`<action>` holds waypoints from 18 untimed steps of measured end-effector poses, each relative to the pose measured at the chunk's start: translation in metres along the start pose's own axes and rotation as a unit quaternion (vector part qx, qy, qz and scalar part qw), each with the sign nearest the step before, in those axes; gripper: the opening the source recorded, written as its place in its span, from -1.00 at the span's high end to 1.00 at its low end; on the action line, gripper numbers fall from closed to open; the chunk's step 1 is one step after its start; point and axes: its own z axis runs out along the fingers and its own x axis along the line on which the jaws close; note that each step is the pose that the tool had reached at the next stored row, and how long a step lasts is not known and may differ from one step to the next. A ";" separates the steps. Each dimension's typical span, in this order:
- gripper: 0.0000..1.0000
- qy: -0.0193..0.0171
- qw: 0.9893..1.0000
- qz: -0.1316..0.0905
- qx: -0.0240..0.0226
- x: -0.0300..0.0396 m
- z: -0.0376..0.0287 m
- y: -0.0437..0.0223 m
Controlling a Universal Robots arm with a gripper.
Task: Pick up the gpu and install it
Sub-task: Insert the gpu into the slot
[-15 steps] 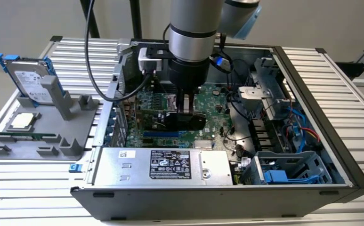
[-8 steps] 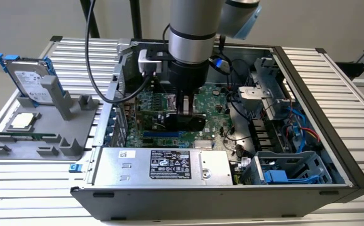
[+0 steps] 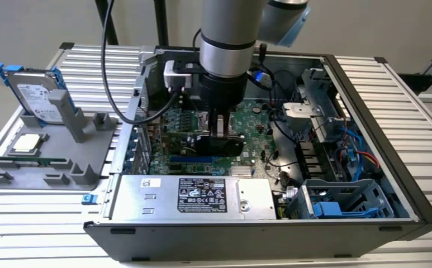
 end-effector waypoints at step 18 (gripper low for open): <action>1.00 0.000 1.000 0.000 0.000 -0.0002 0.0052 0.0008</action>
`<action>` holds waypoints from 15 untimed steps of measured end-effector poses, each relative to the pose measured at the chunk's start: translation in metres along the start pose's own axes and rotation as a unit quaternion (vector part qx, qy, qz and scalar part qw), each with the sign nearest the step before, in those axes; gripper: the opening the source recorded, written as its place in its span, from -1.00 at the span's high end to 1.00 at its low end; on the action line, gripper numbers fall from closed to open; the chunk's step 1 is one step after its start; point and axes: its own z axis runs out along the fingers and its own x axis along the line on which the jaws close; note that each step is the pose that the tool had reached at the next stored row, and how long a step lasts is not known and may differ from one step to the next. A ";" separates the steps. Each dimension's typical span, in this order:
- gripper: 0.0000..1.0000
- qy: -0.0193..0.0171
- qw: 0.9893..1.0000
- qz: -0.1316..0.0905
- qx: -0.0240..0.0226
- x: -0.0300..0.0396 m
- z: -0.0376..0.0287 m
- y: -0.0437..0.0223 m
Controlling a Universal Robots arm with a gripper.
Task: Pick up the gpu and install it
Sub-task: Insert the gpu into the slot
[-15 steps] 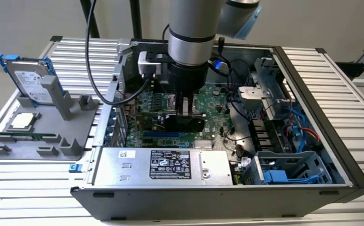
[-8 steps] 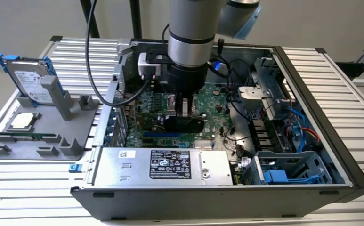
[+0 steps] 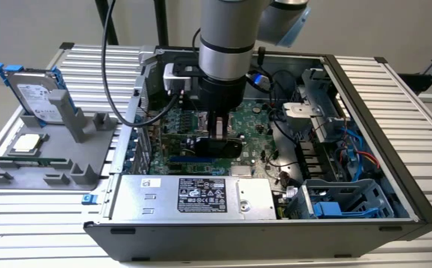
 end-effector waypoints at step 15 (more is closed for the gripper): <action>1.00 0.000 1.000 0.000 -0.001 0.0025 -0.0047 0.0013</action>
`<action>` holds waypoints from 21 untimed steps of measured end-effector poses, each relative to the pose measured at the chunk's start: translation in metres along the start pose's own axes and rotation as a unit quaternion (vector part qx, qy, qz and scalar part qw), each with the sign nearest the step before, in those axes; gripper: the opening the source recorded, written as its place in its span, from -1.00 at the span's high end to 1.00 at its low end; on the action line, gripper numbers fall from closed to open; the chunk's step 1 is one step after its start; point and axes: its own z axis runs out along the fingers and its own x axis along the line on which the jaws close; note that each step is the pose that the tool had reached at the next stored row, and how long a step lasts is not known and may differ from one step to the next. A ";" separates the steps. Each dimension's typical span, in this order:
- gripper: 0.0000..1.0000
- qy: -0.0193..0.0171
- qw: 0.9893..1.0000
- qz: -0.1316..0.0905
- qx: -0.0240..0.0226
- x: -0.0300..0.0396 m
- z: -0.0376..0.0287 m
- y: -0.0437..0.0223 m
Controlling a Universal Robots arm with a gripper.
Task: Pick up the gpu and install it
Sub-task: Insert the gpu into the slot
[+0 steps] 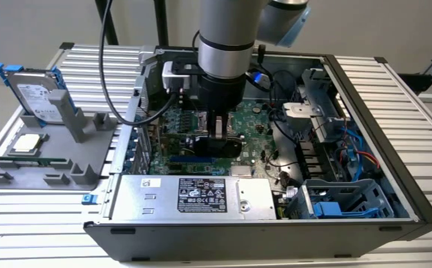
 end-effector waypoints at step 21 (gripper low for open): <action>1.00 0.000 1.000 0.000 0.000 0.0003 0.0003 0.0180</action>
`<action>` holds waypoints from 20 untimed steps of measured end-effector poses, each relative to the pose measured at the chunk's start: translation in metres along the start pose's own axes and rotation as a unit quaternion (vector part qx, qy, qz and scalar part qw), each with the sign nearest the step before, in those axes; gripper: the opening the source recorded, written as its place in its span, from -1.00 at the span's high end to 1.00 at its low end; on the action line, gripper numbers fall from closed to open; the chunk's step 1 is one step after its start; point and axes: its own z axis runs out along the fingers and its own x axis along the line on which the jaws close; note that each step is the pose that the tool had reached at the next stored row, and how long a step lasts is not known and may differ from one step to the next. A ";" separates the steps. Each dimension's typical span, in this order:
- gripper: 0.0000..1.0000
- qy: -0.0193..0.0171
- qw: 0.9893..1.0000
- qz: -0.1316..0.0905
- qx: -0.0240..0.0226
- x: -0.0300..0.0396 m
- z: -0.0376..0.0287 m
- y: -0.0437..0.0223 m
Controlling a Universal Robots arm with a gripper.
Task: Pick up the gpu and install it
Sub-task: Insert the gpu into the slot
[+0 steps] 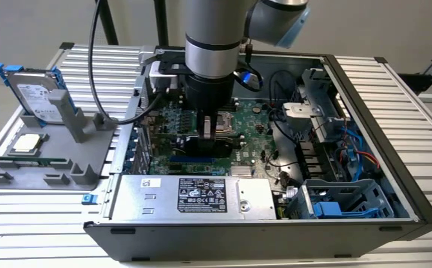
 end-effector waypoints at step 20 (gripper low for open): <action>1.00 0.000 1.000 0.000 0.000 -0.0019 0.0006 0.0062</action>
